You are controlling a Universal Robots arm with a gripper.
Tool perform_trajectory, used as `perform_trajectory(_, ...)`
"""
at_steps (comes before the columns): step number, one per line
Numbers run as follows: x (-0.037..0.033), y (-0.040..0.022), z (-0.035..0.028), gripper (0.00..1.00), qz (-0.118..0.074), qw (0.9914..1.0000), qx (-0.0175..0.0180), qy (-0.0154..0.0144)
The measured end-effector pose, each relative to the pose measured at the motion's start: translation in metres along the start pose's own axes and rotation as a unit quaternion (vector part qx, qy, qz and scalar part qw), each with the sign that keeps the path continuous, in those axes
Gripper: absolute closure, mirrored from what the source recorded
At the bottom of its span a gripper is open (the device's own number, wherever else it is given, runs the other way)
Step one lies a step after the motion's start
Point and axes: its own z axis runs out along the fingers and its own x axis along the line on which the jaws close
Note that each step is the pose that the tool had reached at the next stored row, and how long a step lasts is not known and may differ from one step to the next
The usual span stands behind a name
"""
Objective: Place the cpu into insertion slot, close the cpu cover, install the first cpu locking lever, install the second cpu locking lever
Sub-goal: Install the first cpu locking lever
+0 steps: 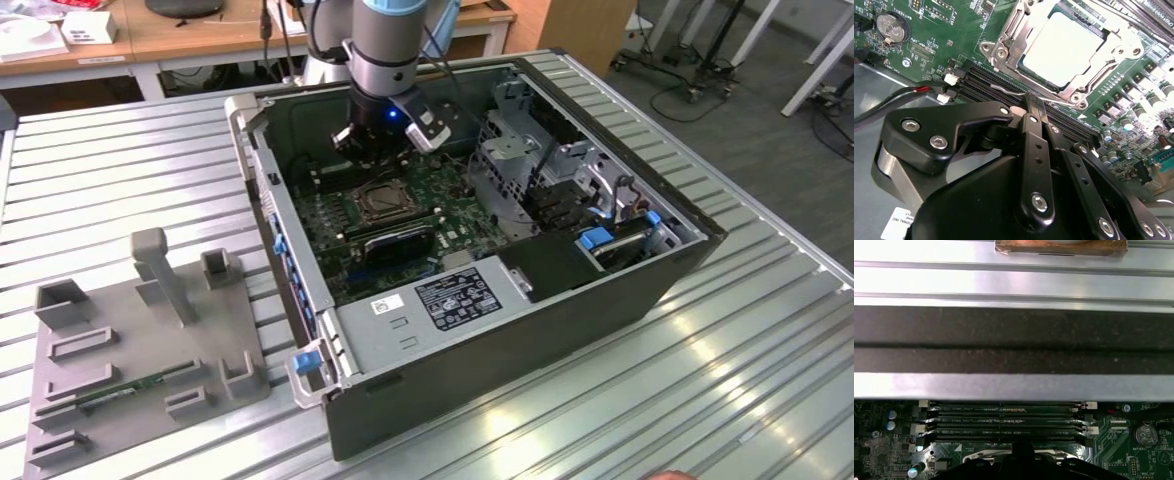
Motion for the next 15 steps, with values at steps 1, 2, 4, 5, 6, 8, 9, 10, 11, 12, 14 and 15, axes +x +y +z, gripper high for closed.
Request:
perform_trajectory(1,-0.0004,-0.0001,0.0003,0.89,0.0,1.0,0.0,0.0)
perform_trajectory(2,-0.0008,-0.0001,0.0005,0.89,0.0,1.0,0.0001,0.0)
perform_trajectory(4,-0.0016,-0.0002,0.0011,0.89,0.0,1.0,0.0,0.0)
perform_trajectory(5,-0.002,-0.0003,0.0014,0.89,0.0,1.0,0.0,0.0)
perform_trajectory(6,-0.0024,-0.0003,0.0017,0.89,0.0,1.0,0.0,0.0)
perform_trajectory(8,-0.0029,-0.0005,0.0022,0.89,0.0,1.0,0.0001,0.0)
perform_trajectory(9,-0.0031,-0.0005,0.0025,0.89,0.0,1.0,0.0,0.0)
perform_trajectory(10,-0.0033,-0.0005,0.0027,0.89,0.0,1.0,0.0,0.0)
perform_trajectory(11,-0.0035,-0.0005,0.0029,0.89,0.0,1.0,0.0001,0.0)
perform_trajectory(12,-0.0036,-0.0004,0.0032,0.89,0.0,1.0,0.0001,0.0)
perform_trajectory(14,-0.0039,0.0,0.0035,0.89,0.0,1.0,0.0003,0.0)
perform_trajectory(15,-0.0039,0.0002,0.0037,0.89,0.0,1.0,0.0005,0.0)
